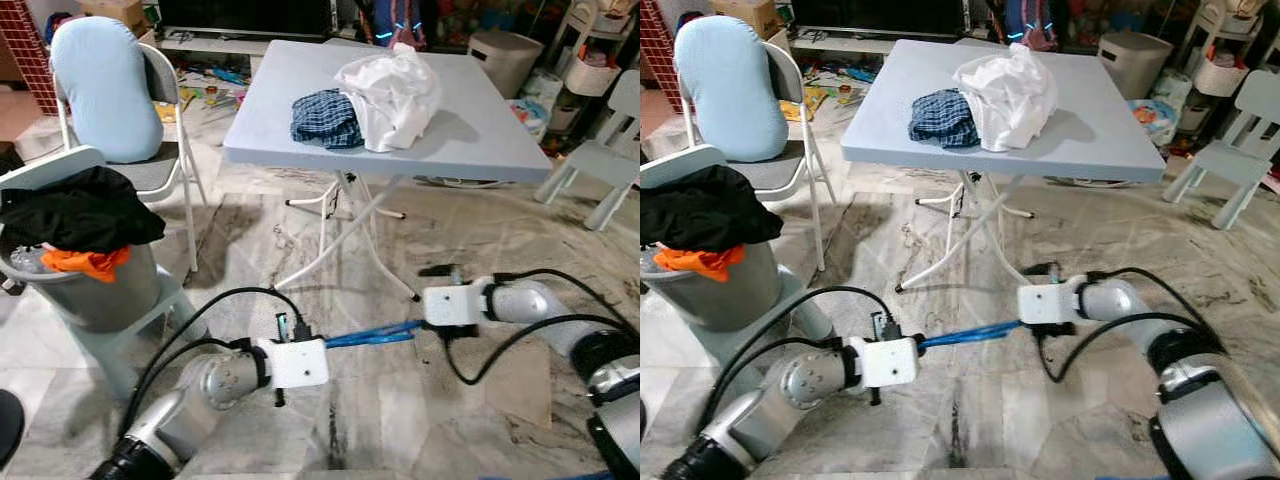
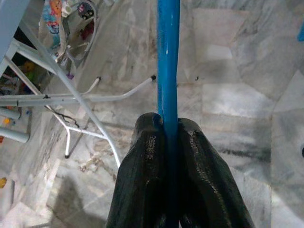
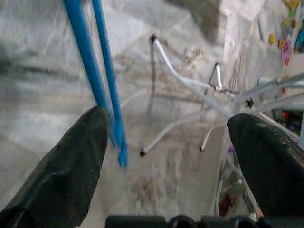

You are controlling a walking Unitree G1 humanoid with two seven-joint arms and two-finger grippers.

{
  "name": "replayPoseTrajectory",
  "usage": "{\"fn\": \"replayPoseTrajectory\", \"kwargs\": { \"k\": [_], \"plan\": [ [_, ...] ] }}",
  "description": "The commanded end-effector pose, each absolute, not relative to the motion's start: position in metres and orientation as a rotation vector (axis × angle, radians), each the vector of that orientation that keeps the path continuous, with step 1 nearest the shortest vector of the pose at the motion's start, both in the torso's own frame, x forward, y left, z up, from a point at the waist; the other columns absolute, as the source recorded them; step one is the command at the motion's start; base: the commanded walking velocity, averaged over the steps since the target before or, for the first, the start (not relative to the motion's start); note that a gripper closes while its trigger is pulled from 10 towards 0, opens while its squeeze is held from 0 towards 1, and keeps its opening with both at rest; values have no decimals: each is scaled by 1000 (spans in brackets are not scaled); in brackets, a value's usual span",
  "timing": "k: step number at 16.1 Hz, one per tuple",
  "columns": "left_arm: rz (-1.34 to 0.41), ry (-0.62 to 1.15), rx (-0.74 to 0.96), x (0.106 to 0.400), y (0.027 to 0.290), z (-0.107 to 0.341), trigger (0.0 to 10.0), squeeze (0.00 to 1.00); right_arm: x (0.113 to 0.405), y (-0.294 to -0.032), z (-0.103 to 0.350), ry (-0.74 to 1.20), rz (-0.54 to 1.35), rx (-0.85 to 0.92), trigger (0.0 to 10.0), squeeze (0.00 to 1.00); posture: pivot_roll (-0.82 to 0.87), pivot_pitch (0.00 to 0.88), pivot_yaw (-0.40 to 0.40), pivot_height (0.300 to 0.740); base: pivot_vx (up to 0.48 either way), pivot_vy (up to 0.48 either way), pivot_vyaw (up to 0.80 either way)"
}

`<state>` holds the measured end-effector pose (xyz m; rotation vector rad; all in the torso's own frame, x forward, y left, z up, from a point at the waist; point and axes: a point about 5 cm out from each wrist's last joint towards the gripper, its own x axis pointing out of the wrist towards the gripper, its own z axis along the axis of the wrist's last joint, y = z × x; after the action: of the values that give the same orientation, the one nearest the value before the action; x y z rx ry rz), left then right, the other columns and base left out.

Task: Hang hanger

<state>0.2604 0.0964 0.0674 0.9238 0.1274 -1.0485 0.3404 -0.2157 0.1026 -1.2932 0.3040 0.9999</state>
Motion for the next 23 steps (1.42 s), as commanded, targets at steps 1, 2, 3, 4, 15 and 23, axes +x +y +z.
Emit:
{"fn": "replayPoseTrajectory", "kwargs": {
  "k": [1, 2, 3, 4, 15, 23],
  "plan": [
    [-1046, 84, 927, 262, 94, 74, 10000, 0, 342, -222, 108, 324, 995, -1328, 10000, 0, 109, 26, -95, 740, 0, 0, 0],
    [-1066, 98, 936, 260, 93, 71, 10000, 0, 349, -223, 116, 273, 915, -1329, 10000, 0, 108, 25, -95, 740, 0, 0, 0],
    [-1075, 107, 937, 257, 93, 68, 10000, 0, 358, -221, 126, 203, 803, -1345, 10000, 0, 106, 21, -96, 740, 0, 0, 0],
    [-1081, 112, 938, 256, 93, 66, 10000, 0, 362, -220, 132, 161, 743, -1331, 10000, 0, 106, 20, -96, 740, 0, 0, 0],
    [-1056, 39, 985, 265, 90, 81, 10000, 0, 325, -219, 78, 383, 1073, -1294, 10000, 0, 113, 27, -96, 740, 0, 0, 0],
    [-1078, -20, 940, 263, 74, 92, 10000, 0, 331, -198, 76, 313, 1034, -1227, 0, 0, 112, 28, -94, 740, 0, 0, 0]
  ]
}}
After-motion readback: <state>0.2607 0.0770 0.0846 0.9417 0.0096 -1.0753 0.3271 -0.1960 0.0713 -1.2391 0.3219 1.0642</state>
